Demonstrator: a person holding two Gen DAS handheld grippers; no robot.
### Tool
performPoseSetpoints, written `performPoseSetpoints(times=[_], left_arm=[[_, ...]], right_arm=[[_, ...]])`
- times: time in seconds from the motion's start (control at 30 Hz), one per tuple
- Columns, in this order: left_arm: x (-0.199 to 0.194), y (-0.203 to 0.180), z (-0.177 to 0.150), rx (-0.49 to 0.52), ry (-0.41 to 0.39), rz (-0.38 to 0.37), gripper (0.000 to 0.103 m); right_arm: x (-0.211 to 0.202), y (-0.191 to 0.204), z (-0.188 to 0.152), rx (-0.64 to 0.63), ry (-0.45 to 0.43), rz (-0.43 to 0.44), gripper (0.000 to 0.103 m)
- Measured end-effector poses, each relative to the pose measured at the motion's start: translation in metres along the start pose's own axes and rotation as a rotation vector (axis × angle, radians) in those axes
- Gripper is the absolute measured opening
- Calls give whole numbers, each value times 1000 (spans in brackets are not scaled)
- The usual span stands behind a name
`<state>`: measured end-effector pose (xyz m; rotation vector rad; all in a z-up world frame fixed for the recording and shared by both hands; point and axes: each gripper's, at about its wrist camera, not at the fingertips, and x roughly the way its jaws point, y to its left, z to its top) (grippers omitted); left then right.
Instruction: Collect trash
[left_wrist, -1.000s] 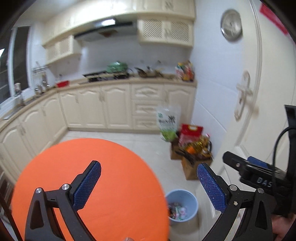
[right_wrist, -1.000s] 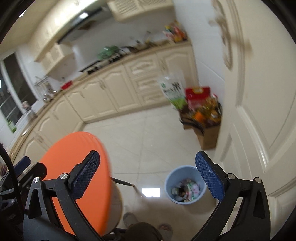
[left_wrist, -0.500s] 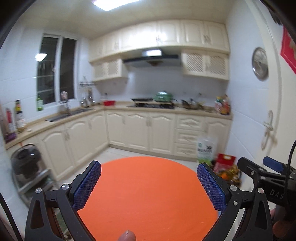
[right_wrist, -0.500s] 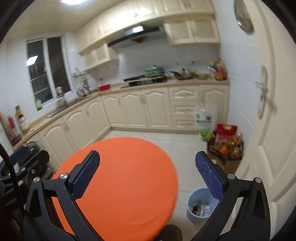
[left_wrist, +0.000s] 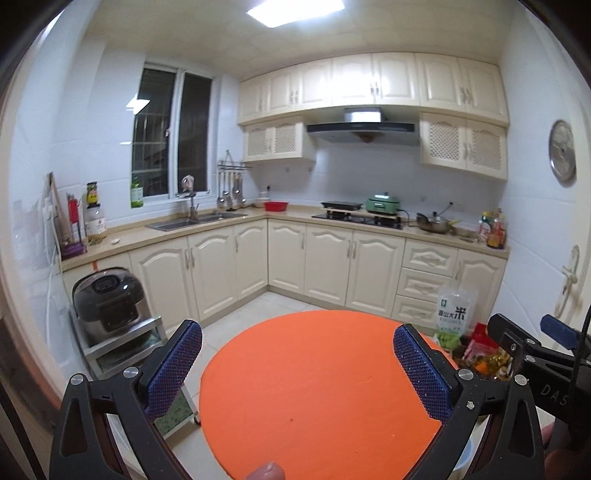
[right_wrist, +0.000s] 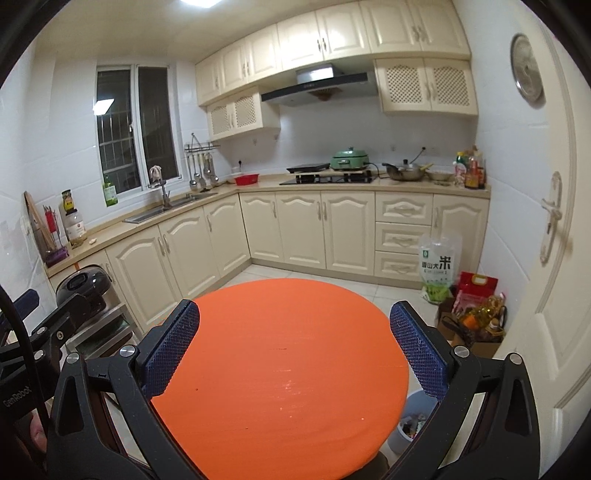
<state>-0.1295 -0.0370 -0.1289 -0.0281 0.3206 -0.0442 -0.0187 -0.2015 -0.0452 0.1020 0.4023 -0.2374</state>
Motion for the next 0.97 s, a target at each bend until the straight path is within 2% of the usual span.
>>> performPoseSetpoints(times=[0.27,0.67,0.97], left_arm=[[-10,3,13,-16,-5,18,102],[-7,6,15,-41,-7,4,102],[-12,-5,10,-48,-39,-11,102]], right_arm=[[0,5,0,-16,4,8,103],[3,16,1,-52,4,25,103],[4,20,0,-58,8,33,103]])
